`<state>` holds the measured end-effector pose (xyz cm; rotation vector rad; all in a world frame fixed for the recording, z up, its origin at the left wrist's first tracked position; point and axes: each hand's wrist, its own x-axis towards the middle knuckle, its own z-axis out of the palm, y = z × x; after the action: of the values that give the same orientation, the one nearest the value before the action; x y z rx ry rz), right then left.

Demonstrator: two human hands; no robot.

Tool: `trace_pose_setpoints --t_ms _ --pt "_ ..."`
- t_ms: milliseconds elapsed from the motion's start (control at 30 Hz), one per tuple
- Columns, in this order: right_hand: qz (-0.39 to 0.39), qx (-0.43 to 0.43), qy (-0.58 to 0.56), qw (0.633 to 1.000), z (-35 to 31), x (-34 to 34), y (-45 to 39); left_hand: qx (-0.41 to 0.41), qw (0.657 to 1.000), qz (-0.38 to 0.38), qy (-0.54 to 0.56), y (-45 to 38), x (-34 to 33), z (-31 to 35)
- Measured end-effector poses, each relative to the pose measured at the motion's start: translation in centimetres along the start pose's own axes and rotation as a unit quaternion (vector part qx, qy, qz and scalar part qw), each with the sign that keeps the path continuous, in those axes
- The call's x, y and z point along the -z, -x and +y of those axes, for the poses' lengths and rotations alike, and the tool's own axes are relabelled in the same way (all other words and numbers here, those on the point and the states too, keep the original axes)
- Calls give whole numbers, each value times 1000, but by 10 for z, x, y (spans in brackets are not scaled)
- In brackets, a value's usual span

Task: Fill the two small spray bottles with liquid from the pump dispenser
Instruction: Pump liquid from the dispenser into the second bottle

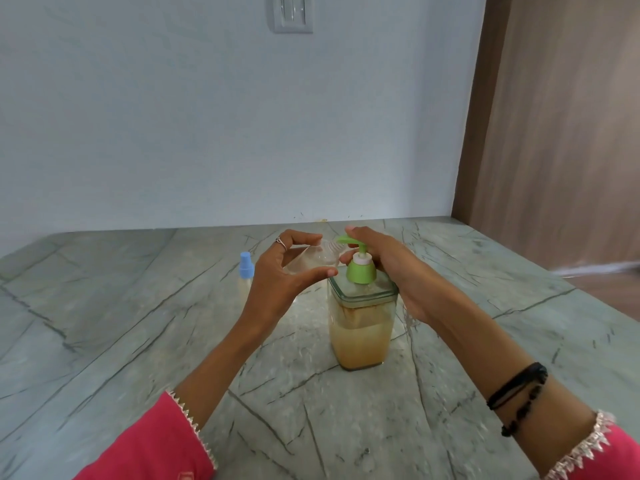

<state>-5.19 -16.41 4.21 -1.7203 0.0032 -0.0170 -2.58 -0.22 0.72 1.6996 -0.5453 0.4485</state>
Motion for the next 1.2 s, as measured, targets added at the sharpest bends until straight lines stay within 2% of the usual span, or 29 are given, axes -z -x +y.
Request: trace_pose_setpoints --t_ms 367,567,733,900,1200 --pt "-44 5 -28 999 -3 8 -2 -6 1000 2 10 1 -1 2" --pt "-15 50 -5 999 -3 8 -8 -10 1000 0 7 1 -1 0" --pt "-33 77 2 997 -1 10 -8 -8 1000 -8 -8 -1 1 -1" --pt "-67 33 13 997 -1 10 -6 -8 1000 -9 -2 -1 -1 -2" --pt "-83 13 -10 996 0 10 -7 -7 1000 -4 11 1 -1 2"
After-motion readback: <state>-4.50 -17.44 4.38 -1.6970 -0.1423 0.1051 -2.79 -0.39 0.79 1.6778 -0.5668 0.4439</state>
